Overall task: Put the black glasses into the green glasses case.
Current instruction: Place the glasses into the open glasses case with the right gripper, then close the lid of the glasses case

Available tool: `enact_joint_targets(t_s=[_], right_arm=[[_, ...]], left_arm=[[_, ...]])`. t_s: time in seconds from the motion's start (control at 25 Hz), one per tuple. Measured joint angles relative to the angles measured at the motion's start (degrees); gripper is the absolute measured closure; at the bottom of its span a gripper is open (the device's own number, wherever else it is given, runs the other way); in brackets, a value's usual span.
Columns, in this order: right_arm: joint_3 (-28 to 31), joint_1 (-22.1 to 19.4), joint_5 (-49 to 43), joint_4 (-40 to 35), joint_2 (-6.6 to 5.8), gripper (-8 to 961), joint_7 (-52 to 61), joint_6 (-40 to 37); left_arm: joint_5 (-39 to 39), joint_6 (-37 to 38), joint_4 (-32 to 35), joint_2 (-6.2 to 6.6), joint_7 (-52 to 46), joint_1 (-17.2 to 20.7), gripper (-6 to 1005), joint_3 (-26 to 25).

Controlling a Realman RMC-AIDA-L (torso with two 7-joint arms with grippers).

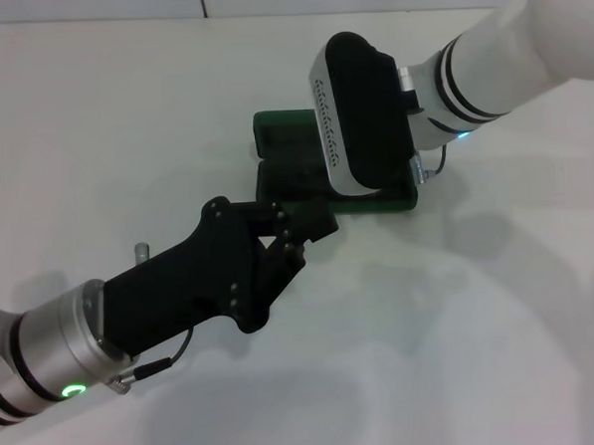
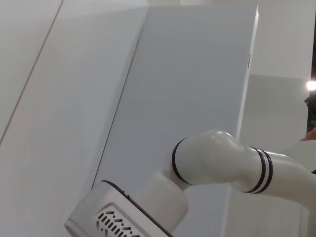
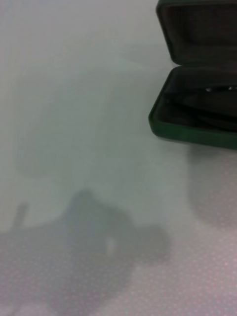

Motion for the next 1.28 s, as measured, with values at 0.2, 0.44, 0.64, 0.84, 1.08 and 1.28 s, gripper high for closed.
enact_joint_targets(t_s=[0.2,0.44,0.64,0.84,1.08,1.28], right_arm=[[-0.2,-1.1,-0.5,-2.0,0.00,613,0.5,-0.8],[1.2,-6.6,-0.6,-8.9,0.00,487,2.2,-4.1],[4.9,-15.9,1.3,-18.7,0.00,488,4.7,-6.5],[11.7,-25.8,11.9,-25.8,0.00,503,2.6,-12.9],[24.3,-36.0,36.9,-23.0,-0.22,526,-10.7,-32.1],[38.0,-42.3,42.8,-15.1,-0.26,567,-19.4,-47.9]], left_arm=[[0.0,0.1,0.0,0.01,0.2,0.1,975,0.0],[-0.2,0.5,0.6,0.73,0.2,0.8,975,-2.9],[-0.3,2.3,1.3,3.38,-1.1,0.0,975,-7.9],[-0.2,0.2,8.4,6.68,-7.6,-2.2,975,-9.5],[5.6,-9.4,14.2,12.11,-19.9,-8.8,975,-10.6],[14.5,-24.9,14.7,12.11,-25.5,-19.4,956,-10.5]])
